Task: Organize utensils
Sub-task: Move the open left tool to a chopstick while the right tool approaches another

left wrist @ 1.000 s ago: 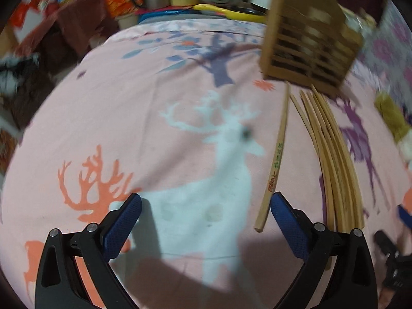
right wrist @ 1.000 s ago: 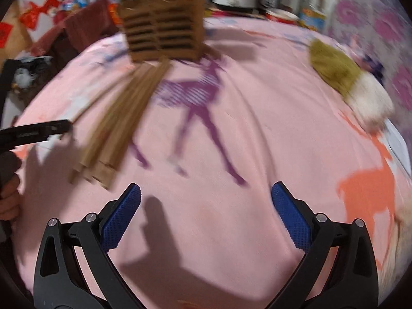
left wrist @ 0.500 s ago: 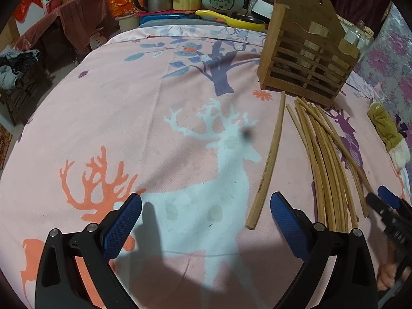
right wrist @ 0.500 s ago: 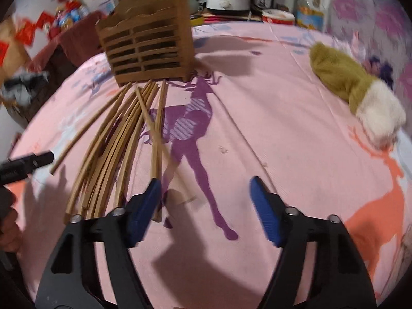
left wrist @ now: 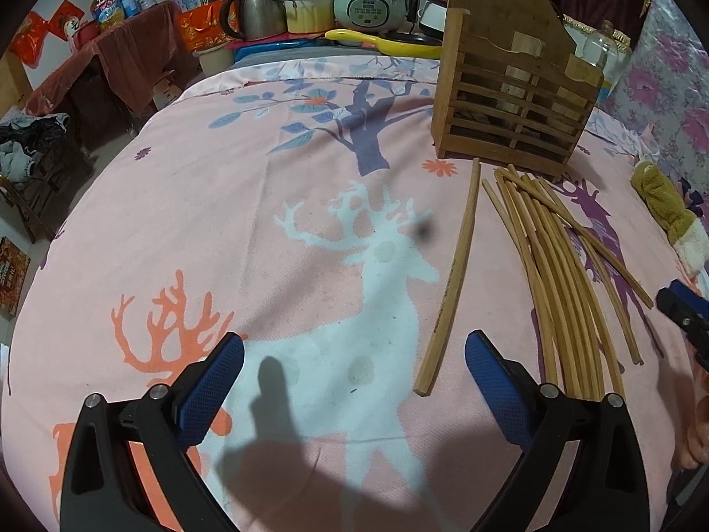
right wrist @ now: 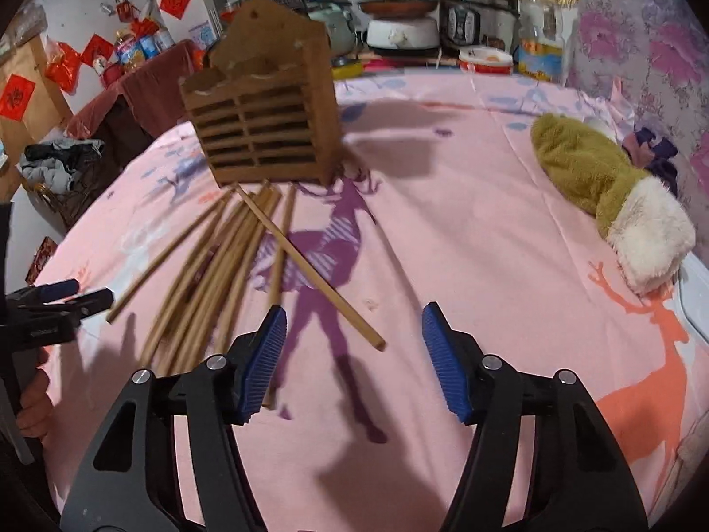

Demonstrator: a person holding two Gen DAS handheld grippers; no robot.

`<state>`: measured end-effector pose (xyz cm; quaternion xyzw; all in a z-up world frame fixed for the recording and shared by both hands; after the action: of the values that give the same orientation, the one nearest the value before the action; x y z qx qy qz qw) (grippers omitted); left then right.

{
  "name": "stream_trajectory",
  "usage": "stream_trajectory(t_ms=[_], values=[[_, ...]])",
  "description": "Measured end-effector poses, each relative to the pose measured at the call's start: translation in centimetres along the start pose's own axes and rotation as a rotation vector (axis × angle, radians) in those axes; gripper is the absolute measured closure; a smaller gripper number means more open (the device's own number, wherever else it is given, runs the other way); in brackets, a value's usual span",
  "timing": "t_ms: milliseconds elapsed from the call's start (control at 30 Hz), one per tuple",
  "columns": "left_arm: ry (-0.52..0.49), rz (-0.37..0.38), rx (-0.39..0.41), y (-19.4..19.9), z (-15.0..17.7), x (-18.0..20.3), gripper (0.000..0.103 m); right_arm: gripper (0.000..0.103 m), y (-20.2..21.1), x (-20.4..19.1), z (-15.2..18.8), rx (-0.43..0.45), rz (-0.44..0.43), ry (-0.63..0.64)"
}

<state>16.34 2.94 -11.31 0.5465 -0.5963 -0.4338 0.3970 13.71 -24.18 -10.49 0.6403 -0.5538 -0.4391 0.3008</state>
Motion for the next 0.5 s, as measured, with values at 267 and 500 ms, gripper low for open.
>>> stream_trajectory(t_ms=[267,500], values=[[-0.042,0.069,-0.03,-0.4,0.2,1.3,0.012,0.071,-2.0,0.2,1.0,-0.06,0.088,0.036],[-0.144,0.023,-0.029,-1.1,1.0,3.4,0.043,0.075,0.3,-0.1,0.6,0.006,0.041,0.034]])
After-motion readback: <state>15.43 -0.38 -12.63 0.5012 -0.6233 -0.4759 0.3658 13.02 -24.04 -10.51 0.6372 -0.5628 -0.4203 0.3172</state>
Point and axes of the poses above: each gripper's, at about its wrist camera, not at the fingertips, and y roughly against the way its jaws point, x to its right, z to its underside, the point moved 8 cm from there along -y, roughly the way its jaws point, and after that the axes turned 10 degrees about -x, right-handed, at the moved point
